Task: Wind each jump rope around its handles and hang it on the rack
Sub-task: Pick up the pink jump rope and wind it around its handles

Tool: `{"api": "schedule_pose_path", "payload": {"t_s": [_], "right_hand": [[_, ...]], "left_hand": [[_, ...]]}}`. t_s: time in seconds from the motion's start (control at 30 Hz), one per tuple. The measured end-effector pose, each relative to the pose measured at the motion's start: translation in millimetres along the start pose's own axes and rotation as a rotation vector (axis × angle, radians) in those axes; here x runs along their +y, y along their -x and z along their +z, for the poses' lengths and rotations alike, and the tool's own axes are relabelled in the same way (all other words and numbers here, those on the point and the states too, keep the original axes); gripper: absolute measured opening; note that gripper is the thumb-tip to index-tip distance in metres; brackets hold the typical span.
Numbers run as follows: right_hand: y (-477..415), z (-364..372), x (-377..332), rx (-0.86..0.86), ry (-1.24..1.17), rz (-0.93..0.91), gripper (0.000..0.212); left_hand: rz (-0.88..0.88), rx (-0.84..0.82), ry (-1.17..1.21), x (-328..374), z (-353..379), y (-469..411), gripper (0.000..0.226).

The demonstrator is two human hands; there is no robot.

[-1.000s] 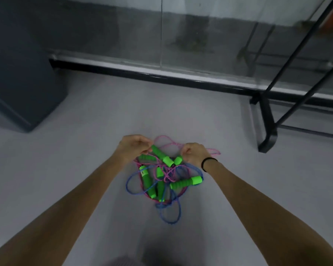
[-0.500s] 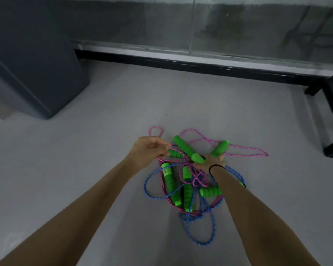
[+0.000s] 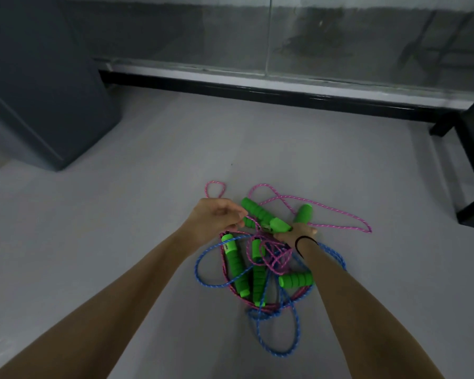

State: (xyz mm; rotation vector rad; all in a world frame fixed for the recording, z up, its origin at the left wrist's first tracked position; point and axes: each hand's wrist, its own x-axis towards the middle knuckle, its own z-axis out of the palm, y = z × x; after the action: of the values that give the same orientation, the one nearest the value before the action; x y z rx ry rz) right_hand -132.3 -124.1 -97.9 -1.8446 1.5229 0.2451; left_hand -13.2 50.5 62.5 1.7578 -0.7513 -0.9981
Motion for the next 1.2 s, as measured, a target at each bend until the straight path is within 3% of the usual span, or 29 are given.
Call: {"api": "schedule_pose_path", "payload": {"t_s": [0.17,0.27,0.33,0.37,0.43,0.47,0.5,0.63,0.7,0.87,1.0,1.07,1.2], "right_hand": [[20.9,-20.0,-7.2,0.043,-0.400,-0.166,0.045],[52.6,-34.7,-20.7,0.077,-0.738,-0.331,0.015],[78.2,-45.5,-33.4,0.061,-0.784,-0.496,0.018],[89.1,-48.6,-39.2,0.032,-0.802,-0.555,0.014],[110.0,-53.8,-48.7,-0.022,-0.843,-0.672,0.010],[119.5,-56.1,-51.7,-0.038,-0.854,-0.716,0.014],[126.4,-57.7,-53.7,-0.050,-0.848,-0.747,0.016],[145.4,-68.5,-54.7,-0.125,-0.930,-0.803,0.024],[155.4,-74.6,-55.0,-0.152,-0.981,-0.822,0.027],[182.7,-89.5,-67.0,-0.093,-0.952,-0.838,0.036],[197.1,-126.7,-78.0,-0.294,-0.962,-0.804,0.045],[205.3,-148.5,-87.3,-0.296,-0.813,-0.902,0.036],[228.1,-196.0,-113.5,-0.317,-0.724,-0.912,0.040]], "left_hand": [[0.009,0.010,0.056,3.8,1.9,-4.5,0.007],[-0.010,0.067,0.073,14.5,9.4,-5.2,0.012],[-0.038,0.094,0.099,21.0,15.1,-10.3,0.009],[-0.055,0.102,0.111,26.7,18.4,-11.8,0.026],[-0.080,0.073,0.154,37.2,23.9,-12.9,0.082],[-0.075,0.051,0.177,39.2,25.1,-15.6,0.095],[-0.040,0.037,0.216,43.6,27.9,-15.0,0.089],[0.026,0.059,0.338,59.0,29.9,-10.1,0.028],[0.043,0.030,0.414,67.2,30.6,-6.2,0.018],[0.038,0.059,0.513,85.6,27.6,-4.5,0.027],[0.092,-0.039,0.517,108.3,20.8,0.7,0.017],[0.114,-0.084,0.476,129.4,18.7,8.1,0.016],[0.118,-0.114,0.407,183.2,10.1,23.5,0.039]]}}
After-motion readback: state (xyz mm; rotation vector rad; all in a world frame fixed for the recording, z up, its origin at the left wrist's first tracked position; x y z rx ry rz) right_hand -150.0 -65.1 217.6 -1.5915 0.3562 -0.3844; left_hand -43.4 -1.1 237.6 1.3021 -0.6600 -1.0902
